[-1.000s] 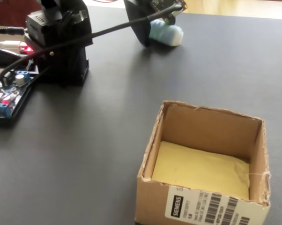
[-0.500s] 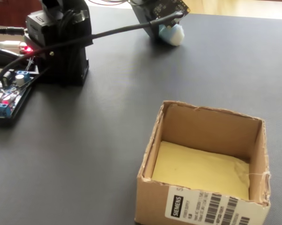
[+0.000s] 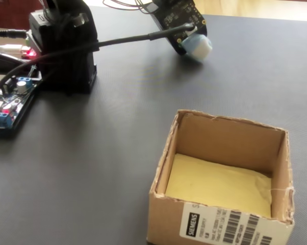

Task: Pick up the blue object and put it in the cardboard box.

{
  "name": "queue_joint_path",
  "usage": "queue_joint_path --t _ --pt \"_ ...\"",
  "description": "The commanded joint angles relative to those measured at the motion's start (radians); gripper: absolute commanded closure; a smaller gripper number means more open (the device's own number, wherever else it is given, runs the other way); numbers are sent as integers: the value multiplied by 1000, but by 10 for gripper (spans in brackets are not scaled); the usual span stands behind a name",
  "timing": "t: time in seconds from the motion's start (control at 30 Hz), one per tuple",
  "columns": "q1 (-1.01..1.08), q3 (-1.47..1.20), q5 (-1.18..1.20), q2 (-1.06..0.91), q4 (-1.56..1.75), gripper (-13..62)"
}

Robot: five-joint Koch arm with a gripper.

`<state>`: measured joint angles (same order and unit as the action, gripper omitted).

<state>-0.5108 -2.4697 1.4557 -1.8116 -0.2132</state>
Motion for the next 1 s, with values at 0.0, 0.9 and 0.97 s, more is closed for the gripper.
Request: queue_joint_path --t 0.0,0.9,0.97 --pt "12 26 6 -31 81 444" --pt "785 -52 9 -193 583 444" --pt "844 -34 9 -178 600 444"
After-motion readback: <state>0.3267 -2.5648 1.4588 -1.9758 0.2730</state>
